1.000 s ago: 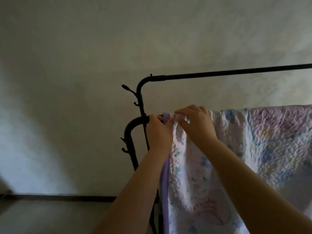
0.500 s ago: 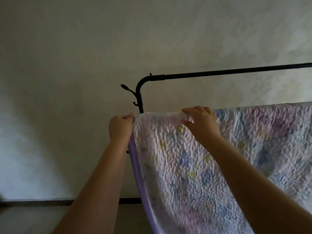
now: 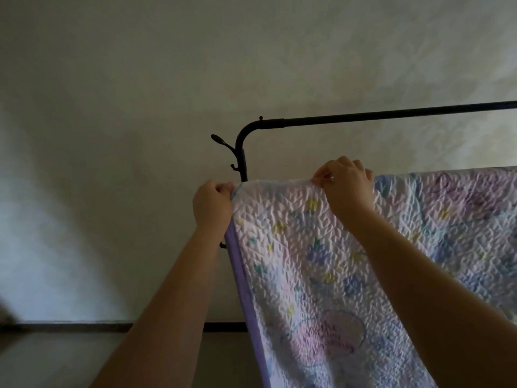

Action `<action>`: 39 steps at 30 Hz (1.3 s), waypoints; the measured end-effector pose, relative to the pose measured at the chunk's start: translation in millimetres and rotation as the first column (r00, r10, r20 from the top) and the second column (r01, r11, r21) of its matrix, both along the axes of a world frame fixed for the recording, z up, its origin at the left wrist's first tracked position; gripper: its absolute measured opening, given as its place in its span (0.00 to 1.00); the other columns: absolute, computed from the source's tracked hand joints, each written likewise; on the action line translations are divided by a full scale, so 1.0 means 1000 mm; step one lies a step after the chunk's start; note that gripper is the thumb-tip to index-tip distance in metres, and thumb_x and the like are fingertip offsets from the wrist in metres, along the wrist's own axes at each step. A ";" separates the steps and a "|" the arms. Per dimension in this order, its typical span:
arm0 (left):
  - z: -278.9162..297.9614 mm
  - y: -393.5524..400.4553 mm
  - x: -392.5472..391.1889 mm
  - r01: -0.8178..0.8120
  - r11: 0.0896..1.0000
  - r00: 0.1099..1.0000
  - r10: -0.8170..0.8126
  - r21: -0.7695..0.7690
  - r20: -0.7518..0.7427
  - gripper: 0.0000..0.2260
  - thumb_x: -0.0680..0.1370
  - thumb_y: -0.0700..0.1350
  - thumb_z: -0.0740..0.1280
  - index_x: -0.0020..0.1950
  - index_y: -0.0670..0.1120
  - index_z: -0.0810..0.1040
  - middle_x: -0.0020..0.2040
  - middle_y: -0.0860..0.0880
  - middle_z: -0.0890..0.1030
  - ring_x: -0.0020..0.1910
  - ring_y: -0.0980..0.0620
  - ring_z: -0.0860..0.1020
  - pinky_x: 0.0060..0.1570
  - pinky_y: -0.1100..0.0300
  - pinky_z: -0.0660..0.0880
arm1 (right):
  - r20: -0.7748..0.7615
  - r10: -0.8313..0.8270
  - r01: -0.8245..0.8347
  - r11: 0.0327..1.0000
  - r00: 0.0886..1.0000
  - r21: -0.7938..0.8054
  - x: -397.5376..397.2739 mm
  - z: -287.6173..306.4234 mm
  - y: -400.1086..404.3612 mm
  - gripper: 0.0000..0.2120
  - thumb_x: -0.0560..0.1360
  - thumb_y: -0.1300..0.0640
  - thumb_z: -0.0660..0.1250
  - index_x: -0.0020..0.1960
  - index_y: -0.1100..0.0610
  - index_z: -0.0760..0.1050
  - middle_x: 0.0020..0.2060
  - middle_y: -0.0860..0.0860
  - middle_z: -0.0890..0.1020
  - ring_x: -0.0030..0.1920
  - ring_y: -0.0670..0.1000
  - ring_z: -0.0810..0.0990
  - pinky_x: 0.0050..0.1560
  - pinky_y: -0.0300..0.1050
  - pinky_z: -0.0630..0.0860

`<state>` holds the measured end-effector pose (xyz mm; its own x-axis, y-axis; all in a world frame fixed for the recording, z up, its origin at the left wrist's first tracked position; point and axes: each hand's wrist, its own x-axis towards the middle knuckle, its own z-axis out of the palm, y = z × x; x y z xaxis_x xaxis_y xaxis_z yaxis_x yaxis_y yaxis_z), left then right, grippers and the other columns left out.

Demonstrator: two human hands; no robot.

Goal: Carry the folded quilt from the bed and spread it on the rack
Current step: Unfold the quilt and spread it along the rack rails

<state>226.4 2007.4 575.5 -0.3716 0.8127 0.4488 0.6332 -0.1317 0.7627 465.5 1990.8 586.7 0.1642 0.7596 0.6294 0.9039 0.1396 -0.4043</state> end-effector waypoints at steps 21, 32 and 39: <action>0.024 -0.011 0.134 0.282 0.950 0.810 -0.162 0.132 -0.564 0.11 0.78 0.45 0.63 0.59 0.51 0.79 0.54 0.45 0.80 0.54 0.42 0.74 0.53 0.51 0.69 | -0.007 -0.037 0.037 0.998 0.999 0.057 0.056 -0.014 -0.012 0.10 0.76 0.49 0.65 0.56 0.44 0.81 0.54 0.47 0.82 0.58 0.55 0.73 0.60 0.50 0.65; 0.009 -0.022 0.301 0.483 0.870 0.674 -0.301 0.094 -0.675 0.13 0.76 0.48 0.63 0.59 0.51 0.79 0.53 0.44 0.80 0.53 0.40 0.76 0.51 0.51 0.71 | -0.012 -0.203 0.203 0.979 0.979 0.011 0.225 -0.018 -0.056 0.16 0.75 0.55 0.67 0.60 0.42 0.78 0.61 0.44 0.79 0.64 0.51 0.71 0.64 0.50 0.67; 0.007 -0.027 0.442 0.467 0.884 0.614 -0.297 0.033 -0.731 0.16 0.77 0.47 0.61 0.64 0.52 0.76 0.55 0.43 0.80 0.53 0.39 0.77 0.52 0.51 0.71 | -0.009 -0.271 0.270 0.960 0.962 -0.073 0.382 -0.017 -0.088 0.20 0.76 0.58 0.66 0.65 0.43 0.74 0.65 0.46 0.75 0.67 0.52 0.68 0.68 0.51 0.65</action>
<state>668.6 1980.0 582.1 0.4367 0.6661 0.6046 0.8126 -0.5805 0.0526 847.9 1902.6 570.1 0.3811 0.7272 0.5709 0.8961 -0.1387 -0.4216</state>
